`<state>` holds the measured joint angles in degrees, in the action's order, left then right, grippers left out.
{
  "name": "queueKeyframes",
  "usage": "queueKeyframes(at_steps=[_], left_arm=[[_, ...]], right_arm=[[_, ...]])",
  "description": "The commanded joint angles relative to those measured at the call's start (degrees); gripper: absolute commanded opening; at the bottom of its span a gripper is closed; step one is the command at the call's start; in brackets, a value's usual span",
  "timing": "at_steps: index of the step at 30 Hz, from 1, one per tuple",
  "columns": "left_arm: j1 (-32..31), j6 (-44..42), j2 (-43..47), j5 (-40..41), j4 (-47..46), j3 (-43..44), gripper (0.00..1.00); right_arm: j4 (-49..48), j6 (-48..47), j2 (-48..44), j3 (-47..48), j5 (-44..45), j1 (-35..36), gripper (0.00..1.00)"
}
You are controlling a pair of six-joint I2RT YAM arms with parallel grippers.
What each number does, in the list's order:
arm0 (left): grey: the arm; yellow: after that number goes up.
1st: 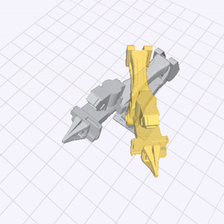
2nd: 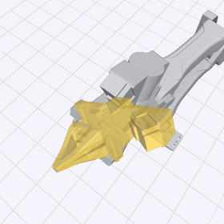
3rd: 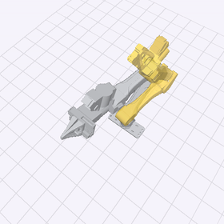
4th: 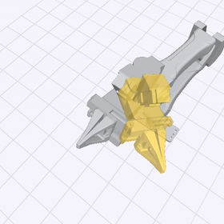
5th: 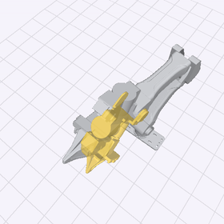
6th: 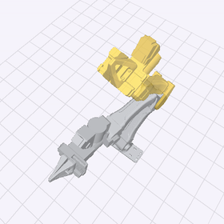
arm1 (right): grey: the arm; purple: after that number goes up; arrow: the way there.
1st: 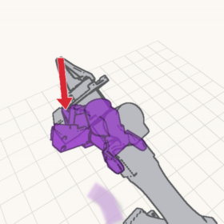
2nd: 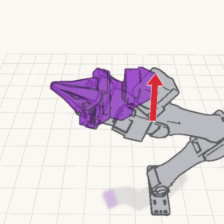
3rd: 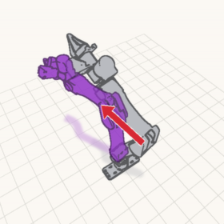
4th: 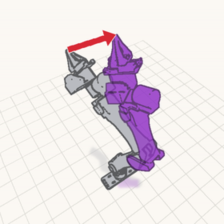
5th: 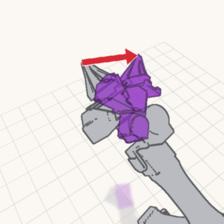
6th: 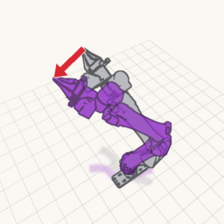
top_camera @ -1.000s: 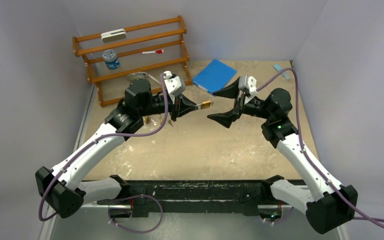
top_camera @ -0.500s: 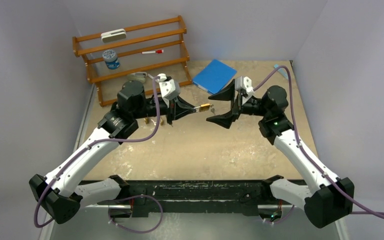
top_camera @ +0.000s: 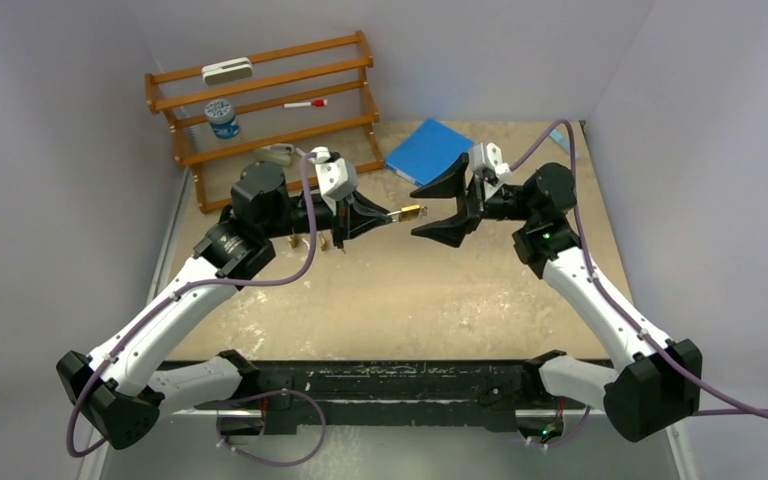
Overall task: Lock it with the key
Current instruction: Pick up the lock from the center of the board, then lock the lock.
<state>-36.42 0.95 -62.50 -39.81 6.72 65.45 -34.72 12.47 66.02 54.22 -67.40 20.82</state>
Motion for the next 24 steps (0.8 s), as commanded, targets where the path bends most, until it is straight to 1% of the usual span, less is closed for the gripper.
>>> queueKeyframes(at_steps=[1,6,9,11,15,17,20,23,24], left_arm=[[0.05,0.71,1.22,0.06,-5.08,0.46,0.0],[0.07,0.83,1.28,0.46,-5.68,0.15,0.0],[0.06,1.12,1.46,0.61,-5.84,-0.37,0.0],[0.1,1.16,1.58,0.7,-8.19,-0.91,0.0],[0.1,1.35,1.74,1.22,-10.3,-2.21,0.0],[0.1,1.34,2.07,1.31,-12.07,-3.44,0.0],[0.08,1.33,2.74,1.36,-14.92,-5.19,0.0],[0.09,1.12,3.53,2.3,-16.62,-6.78,0.0],[0.06,1.13,3.71,2.48,-16.91,-7.05,0.0]], right_arm=[[-5.03,2.78,0.64,3.12,-2.67,-0.14,0.69],[-5.46,3.79,1.7,3.74,-3.56,-0.14,0.63],[-5.81,4.29,2.2,3.97,-3.77,-0.16,0.61],[-6.64,4.84,2.42,3.97,-3.83,-0.11,0.59],[-7.2,5.69,2.89,4.29,-4.05,-0.08,0.53],[-7.18,6.16,3.18,4.63,-4.14,-0.01,0.48],[-7.12,6.95,3.71,5.34,-4.64,-0.08,0.35],[-6.45,7.12,3.72,5.64,-4.4,-0.05,0.07],[-6.11,7.06,3.64,5.64,-4.1,-0.06,0.0]])
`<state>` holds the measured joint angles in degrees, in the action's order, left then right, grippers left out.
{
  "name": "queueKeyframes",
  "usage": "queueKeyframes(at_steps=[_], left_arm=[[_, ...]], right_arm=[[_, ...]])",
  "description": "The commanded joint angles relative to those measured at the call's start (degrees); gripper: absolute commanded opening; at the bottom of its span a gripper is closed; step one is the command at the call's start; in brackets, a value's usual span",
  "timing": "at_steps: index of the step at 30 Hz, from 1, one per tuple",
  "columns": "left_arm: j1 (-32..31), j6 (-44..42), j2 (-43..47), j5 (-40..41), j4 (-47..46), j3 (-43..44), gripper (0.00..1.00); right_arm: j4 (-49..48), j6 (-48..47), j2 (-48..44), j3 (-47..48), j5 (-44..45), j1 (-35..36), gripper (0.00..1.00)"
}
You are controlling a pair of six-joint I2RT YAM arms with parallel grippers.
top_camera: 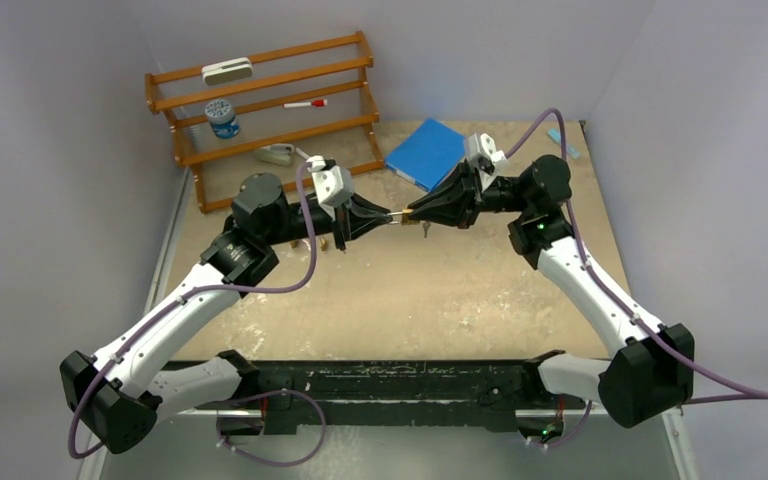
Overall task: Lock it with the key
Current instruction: Lock the lock.
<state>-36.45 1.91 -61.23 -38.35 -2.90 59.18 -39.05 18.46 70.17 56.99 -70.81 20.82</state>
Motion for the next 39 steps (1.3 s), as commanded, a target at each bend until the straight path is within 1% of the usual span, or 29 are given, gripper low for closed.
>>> queueKeyframes(at_steps=[1,4,9,15,17,23,35,37,39], left_arm=[[0.11,0.02,2.63,1.34,-7.38,-0.95,0.0],[0.14,-0.15,3.0,1.78,-7.43,-0.96,0.0],[0.1,-0.28,3.56,2.42,-7.73,-1.07,0.0],[0.15,0.26,4.3,4.07,-9.91,-2.26,0.0],[0.07,1.21,4.87,5.56,-12.34,-3.37,0.0],[0.1,7.62,5.62,8.44,-27.23,-9.7,0.0],[0.14,8.76,4.28,5.88,-30.19,-9.58,0.0],[0.1,9.05,4.27,5.59,-30.45,-9.52,0.0],[0.15,9.15,4.42,5.41,-30.84,-9.6,0.0]], right_arm=[[-1.33,0.94,-0.67,2.86,-0.46,-0.07,0.0],[-0.21,0.68,-0.91,3.18,0.1,-0.07,0.0],[6.14,-1.75,-0.36,5.59,0.49,-0.06,0.0],[7.45,-1.88,-0.46,5.94,1.04,-0.08,0.0],[7.85,-2.05,-0.41,6.16,1.31,-0.05,0.0],[8.27,-2.04,-0.3,6.54,1.55,-0.04,0.0],[9.58,-2.16,0.29,7.48,0.33,-0.08,0.0],[9.93,-2.07,0.48,7.88,-0.46,-0.07,0.2],[10.08,-2.08,0.45,7.96,-0.66,0.01,0.33]])
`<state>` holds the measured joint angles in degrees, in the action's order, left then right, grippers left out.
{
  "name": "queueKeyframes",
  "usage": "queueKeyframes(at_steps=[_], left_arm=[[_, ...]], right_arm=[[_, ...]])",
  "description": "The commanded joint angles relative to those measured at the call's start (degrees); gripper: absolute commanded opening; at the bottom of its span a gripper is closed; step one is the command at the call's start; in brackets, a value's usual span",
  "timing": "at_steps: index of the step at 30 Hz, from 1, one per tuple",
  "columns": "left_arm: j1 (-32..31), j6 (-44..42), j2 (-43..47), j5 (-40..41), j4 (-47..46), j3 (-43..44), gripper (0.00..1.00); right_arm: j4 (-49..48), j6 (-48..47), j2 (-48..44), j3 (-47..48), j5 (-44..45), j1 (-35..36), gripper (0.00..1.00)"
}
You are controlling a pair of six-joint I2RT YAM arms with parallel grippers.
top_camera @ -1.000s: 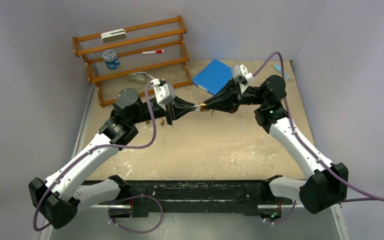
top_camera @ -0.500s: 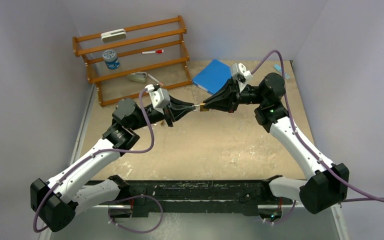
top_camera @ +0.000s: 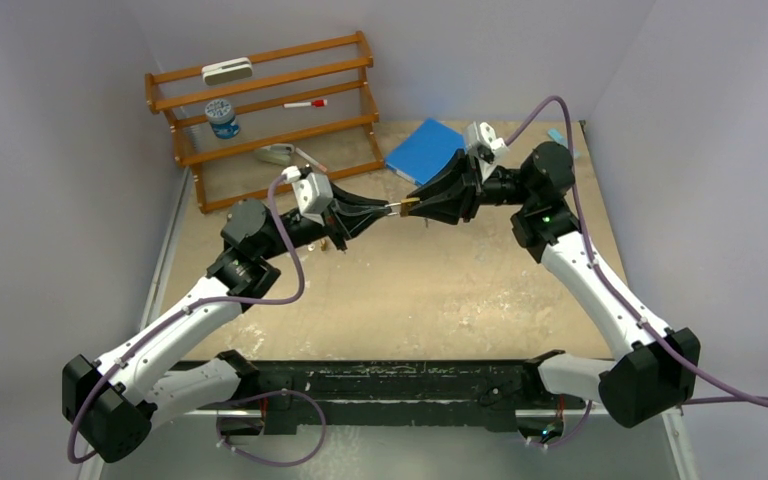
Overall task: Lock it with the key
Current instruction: Lock the lock.
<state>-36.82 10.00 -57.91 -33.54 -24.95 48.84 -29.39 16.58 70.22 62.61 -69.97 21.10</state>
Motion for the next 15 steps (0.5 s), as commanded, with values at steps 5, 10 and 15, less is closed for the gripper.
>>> queueKeyframes(at_steps=[5,10,15], left_arm=[[0.47,1.64,1.38,0.23,-10.2,0.8,0.0],[0.45,2.54,1.57,-0.71,-10.74,0.82,0.0],[0.49,2.55,1.42,-1.65,-10.36,0.73,0.0]], right_arm=[[0.86,-0.54,0.4,2.42,-1.39,0.07,0.5],[0.92,-0.59,0.77,2.76,-1.39,0.32,0.54],[0.59,-0.58,0.95,3.5,-1.35,0.76,0.55]])
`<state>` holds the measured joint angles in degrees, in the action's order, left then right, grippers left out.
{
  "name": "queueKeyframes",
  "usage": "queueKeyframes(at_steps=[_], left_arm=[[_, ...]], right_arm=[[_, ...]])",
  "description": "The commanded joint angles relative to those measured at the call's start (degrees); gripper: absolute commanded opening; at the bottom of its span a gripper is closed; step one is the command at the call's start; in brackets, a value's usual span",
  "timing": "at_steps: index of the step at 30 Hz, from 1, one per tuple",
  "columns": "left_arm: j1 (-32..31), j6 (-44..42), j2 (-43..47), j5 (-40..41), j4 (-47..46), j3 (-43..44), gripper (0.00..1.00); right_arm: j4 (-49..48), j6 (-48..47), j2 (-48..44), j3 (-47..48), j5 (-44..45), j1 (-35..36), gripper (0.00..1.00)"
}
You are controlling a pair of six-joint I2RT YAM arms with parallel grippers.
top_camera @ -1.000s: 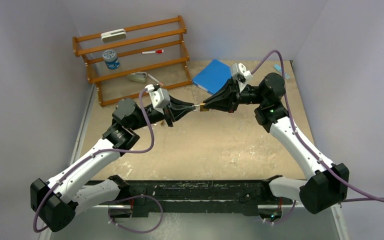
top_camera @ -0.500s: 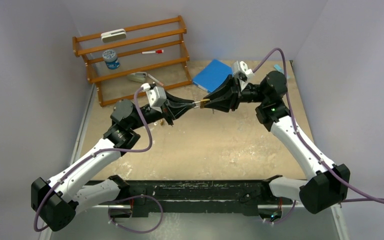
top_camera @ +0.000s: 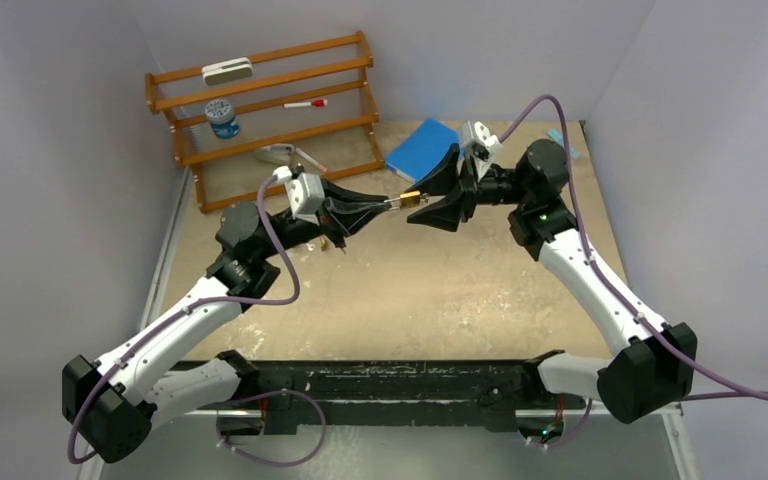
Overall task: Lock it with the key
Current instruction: Lock the lock.
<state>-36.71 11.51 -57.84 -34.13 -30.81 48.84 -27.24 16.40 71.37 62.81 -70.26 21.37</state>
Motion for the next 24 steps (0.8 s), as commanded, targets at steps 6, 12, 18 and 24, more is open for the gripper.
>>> queueKeyframes(at_steps=[6,12,18,24], left_arm=[[0.36,0.05,1.31,-1.57,-3.28,0.91,0.0],[0.35,-0.68,1.65,-1.6,-2.27,0.9,0.0],[0.37,-1.11,2.37,-1.02,-1.71,0.41,0.0],[0.38,-2.02,2.68,-0.21,0.67,0.52,0.0]], right_arm=[[-1.67,0.04,0.03,4.22,-0.9,1.16,0.56],[-0.98,0.3,0.84,5.39,-1.2,1.96,0.51],[-0.41,0.28,1.74,6.3,-1.11,2.92,0.3],[0.26,-0.13,2.06,6.69,-1.18,3.19,0.0]])
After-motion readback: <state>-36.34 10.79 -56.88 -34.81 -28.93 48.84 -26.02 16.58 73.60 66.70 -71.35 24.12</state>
